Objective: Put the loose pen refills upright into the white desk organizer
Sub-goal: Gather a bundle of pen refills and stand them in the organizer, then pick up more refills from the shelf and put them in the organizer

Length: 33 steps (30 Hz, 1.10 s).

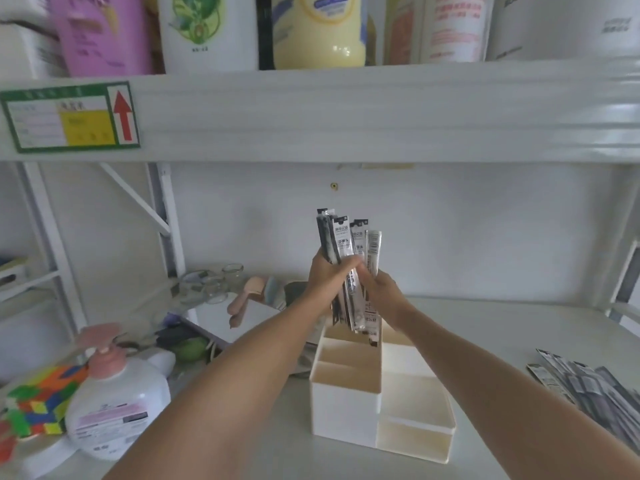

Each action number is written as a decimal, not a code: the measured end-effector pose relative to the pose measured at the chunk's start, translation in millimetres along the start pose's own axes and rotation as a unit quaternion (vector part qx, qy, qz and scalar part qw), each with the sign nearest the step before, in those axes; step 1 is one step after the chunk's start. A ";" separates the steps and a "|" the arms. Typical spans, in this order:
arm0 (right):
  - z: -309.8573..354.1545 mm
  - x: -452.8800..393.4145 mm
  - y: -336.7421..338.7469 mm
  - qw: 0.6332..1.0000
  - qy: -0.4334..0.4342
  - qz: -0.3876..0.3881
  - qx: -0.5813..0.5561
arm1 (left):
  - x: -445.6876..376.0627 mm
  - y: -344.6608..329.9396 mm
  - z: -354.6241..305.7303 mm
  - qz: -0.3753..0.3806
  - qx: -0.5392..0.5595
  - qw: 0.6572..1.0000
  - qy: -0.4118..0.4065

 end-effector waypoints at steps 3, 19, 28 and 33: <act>-9.3 -3.5 1.4 0.999 -0.002 -0.017 0.032 | 6.2 1.5 9.3 0.010 0.014 1.000 -0.002; -40.2 20.8 23.2 0.935 0.017 0.141 0.325 | 33.7 0.2 39.3 0.177 0.006 0.976 0.130; -40.7 39.8 137.6 0.974 -0.002 -0.035 0.225 | -19.9 -5.7 -47.7 0.101 -0.123 0.987 -0.031; -104.1 69.1 251.7 0.881 -0.240 -0.115 0.391 | -13.1 -111.1 -95.7 0.226 -0.237 0.940 -0.091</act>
Point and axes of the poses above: each hand's wrist, its own x-axis away from the middle knuckle, its own y-axis out of the back of the hand, z = x × y, the point moved 5 cm from there along -x, towards the middle knuckle, and after that the axes turned 9 degrees about -y, right-handed, at the moved point
